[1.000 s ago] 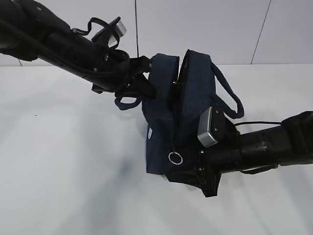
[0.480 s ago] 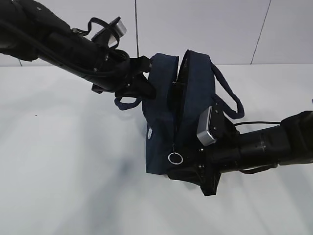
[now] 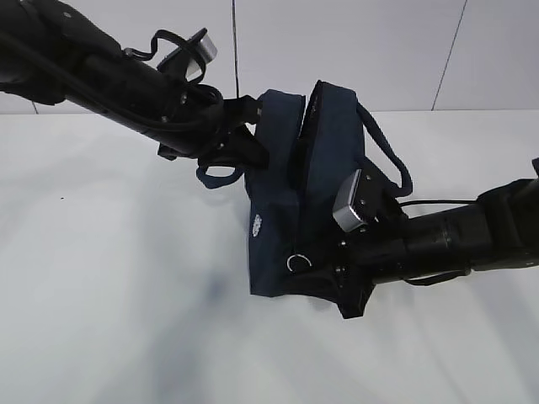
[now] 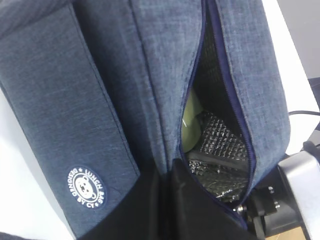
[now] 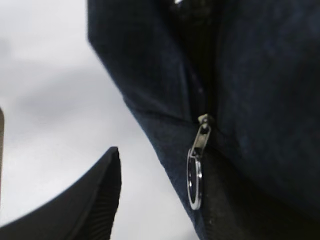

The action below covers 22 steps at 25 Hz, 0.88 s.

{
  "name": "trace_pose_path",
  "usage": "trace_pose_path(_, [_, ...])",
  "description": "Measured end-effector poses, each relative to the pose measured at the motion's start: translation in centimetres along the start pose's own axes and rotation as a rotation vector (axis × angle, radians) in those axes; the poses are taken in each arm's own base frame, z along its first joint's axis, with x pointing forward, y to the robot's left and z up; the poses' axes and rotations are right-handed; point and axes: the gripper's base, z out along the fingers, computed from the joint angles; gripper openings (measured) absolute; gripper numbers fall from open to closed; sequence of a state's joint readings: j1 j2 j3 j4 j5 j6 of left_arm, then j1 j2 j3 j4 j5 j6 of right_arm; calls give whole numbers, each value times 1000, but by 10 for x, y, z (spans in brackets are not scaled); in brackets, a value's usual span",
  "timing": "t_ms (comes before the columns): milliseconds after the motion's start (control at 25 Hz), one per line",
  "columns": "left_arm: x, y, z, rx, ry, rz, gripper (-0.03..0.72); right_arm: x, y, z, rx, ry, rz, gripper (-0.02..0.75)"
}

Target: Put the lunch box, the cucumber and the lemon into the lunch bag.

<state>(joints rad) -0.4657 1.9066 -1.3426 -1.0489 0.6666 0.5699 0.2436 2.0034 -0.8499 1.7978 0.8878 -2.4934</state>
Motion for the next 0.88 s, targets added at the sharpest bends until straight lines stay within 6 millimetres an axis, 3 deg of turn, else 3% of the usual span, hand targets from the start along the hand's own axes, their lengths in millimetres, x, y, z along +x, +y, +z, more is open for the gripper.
trace_pose_path(480, [0,0,0,-1,-1,0,-1,-2,-3,0,12,5,37,379])
trace_pose_path(880, [0,0,0,-1,-1,0,-1,-1,-4,0,22,15,40,303])
